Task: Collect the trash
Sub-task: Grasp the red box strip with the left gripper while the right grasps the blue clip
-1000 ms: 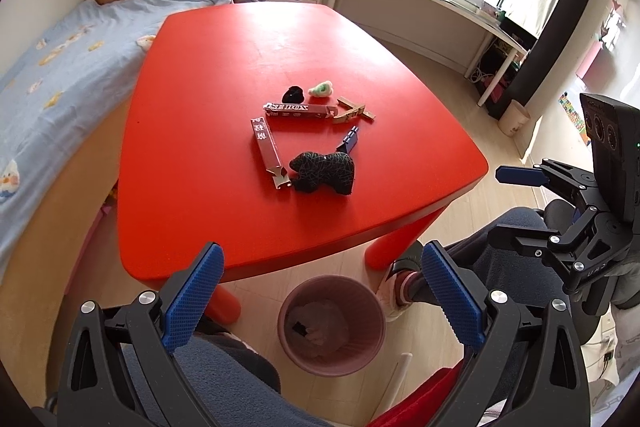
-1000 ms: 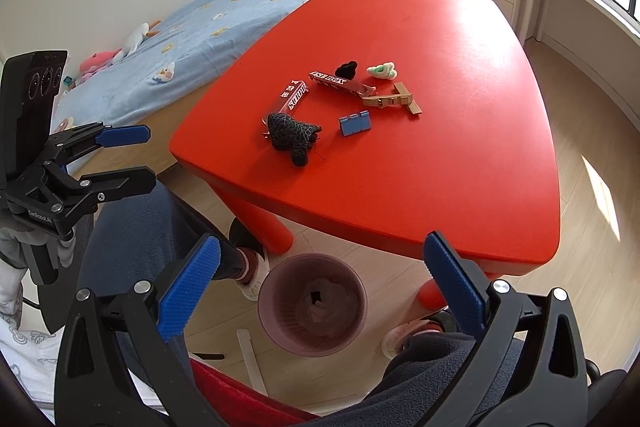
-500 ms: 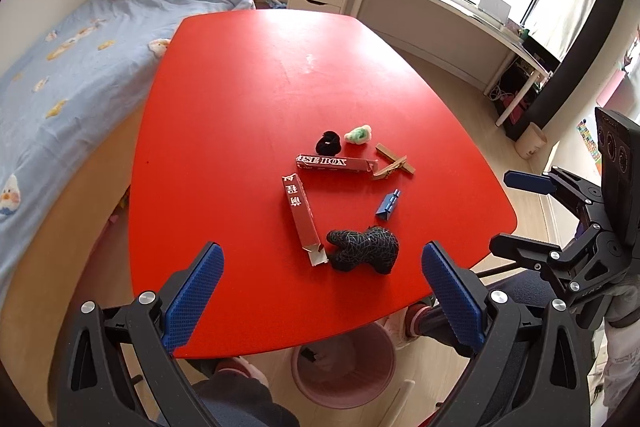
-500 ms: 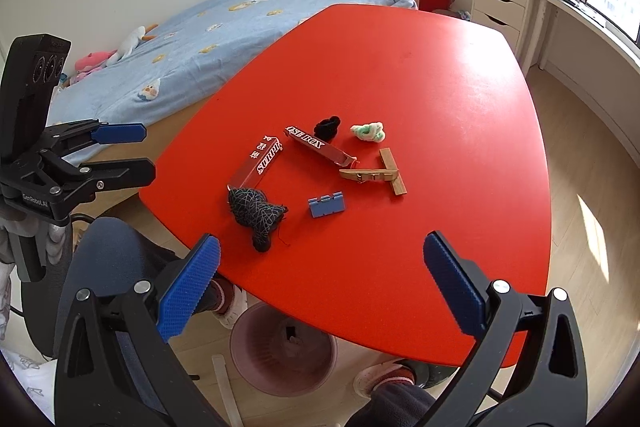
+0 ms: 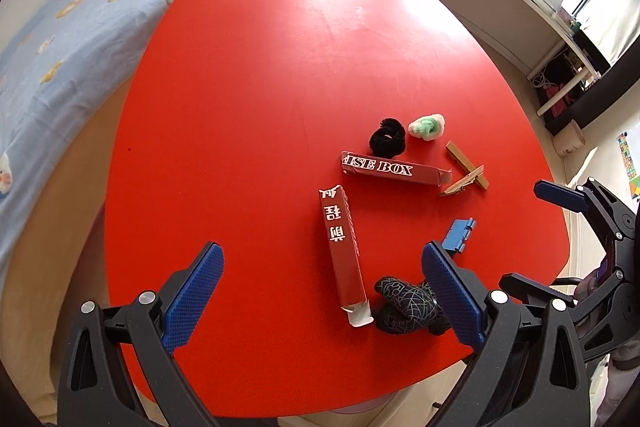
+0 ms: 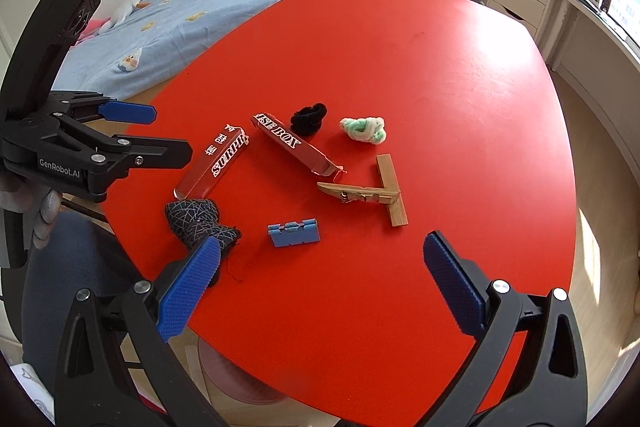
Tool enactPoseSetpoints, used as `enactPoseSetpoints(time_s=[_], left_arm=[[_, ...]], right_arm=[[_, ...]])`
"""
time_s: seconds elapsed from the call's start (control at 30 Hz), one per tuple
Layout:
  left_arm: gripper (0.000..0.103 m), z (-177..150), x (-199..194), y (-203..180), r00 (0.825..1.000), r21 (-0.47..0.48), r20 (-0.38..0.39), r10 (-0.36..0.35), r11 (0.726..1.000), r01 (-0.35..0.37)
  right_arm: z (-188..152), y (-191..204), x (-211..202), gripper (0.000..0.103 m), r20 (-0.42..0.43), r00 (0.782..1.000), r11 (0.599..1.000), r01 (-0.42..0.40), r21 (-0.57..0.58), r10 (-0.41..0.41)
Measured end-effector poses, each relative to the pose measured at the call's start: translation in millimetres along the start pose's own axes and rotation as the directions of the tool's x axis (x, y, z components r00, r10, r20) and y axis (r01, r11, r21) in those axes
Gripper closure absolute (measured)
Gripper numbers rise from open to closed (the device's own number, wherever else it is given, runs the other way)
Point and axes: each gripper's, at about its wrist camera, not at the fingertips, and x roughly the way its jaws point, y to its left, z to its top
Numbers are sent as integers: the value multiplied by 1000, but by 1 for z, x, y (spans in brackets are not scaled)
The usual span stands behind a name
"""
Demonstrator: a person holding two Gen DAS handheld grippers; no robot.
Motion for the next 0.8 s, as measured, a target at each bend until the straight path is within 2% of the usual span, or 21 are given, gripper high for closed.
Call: enactPoseSetpoints(time_s=[0.2, 0.37, 0.47, 0.63, 0.73, 0.8], left_arm=[[8, 1, 18, 1, 999, -19, -42, 24, 1000, -25], [9, -1, 24, -4, 998, -21, -48, 43, 999, -44], [19, -2, 29, -9, 997, -17, -57, 58, 998, -59], [28, -4, 33, -11, 995, -11, -60, 73, 997, -74], [40, -2, 32, -12, 995, -8, -58, 77, 997, -78], [52, -1, 31, -13, 995, 2, -58, 79, 997, -79]], right_arm=[[-1, -6, 16, 4, -26, 1000, 1000, -16, 2, 16], [0, -6, 23, 11, -33, 999, 1000, -23, 4, 23], [0, -4, 26, 17, -36, 999, 999, -32, -4, 32], [1, -1, 33, 31, -47, 998, 999, -47, -9, 47], [1, 2, 37, 39, -55, 997, 998, -59, -8, 58], [1, 3, 39, 44, -54, 997, 998, -61, -12, 61]])
